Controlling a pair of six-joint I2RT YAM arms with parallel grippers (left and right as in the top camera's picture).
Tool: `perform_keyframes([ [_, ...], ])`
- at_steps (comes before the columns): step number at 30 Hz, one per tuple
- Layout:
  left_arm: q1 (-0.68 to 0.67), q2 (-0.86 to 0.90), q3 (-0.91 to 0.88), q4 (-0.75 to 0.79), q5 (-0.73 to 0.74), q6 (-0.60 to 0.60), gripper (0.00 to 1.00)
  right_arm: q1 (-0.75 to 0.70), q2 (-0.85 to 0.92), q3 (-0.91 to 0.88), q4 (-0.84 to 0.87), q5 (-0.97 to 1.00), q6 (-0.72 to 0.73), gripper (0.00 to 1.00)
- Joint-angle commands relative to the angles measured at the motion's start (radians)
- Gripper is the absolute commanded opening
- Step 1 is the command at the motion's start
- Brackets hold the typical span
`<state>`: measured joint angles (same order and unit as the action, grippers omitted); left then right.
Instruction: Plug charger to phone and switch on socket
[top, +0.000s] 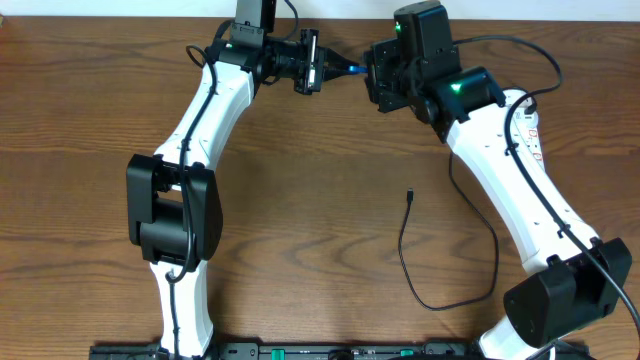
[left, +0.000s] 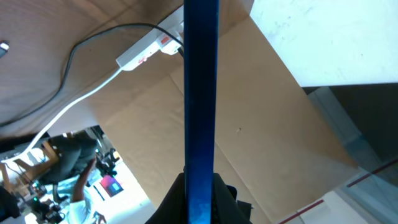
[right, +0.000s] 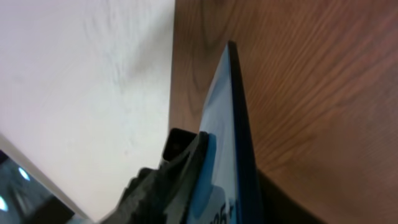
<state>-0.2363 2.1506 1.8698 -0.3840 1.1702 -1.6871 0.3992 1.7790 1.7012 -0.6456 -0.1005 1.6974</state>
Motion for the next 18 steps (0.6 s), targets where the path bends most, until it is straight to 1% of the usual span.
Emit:
perform_keyframes([
  [1, 0.006, -0.036, 0.001, 0.009, -0.006, 0.07, 0.07, -0.025, -0.037, 0.019, -0.001, 0.011, -0.093, 0.56],
  [4, 0.006, -0.036, 0.001, 0.008, -0.039, 0.156, 0.07, -0.056, -0.042, 0.019, -0.001, -0.011, -0.264, 0.86],
  [6, 0.006, -0.036, 0.001, 0.008, -0.049, 0.216, 0.07, -0.088, -0.048, 0.019, -0.002, -0.046, -0.429, 0.99],
  [9, 0.006, -0.036, 0.001, 0.008, -0.049, 0.306, 0.07, -0.14, -0.053, 0.019, -0.013, -0.097, -0.683, 0.99],
  [12, 0.006, -0.036, 0.001, 0.006, -0.049, 0.462, 0.08, -0.192, -0.053, 0.019, -0.077, -0.14, -0.891, 0.99],
  [16, 0.006, -0.036, 0.001, -0.031, -0.05, 0.724, 0.07, -0.236, -0.053, 0.019, -0.257, -0.138, -1.054, 0.99],
  [18, 0.006, -0.036, 0.001, -0.065, -0.05, 0.823, 0.07, -0.242, -0.053, 0.019, -0.36, -0.137, -1.113, 0.99],
])
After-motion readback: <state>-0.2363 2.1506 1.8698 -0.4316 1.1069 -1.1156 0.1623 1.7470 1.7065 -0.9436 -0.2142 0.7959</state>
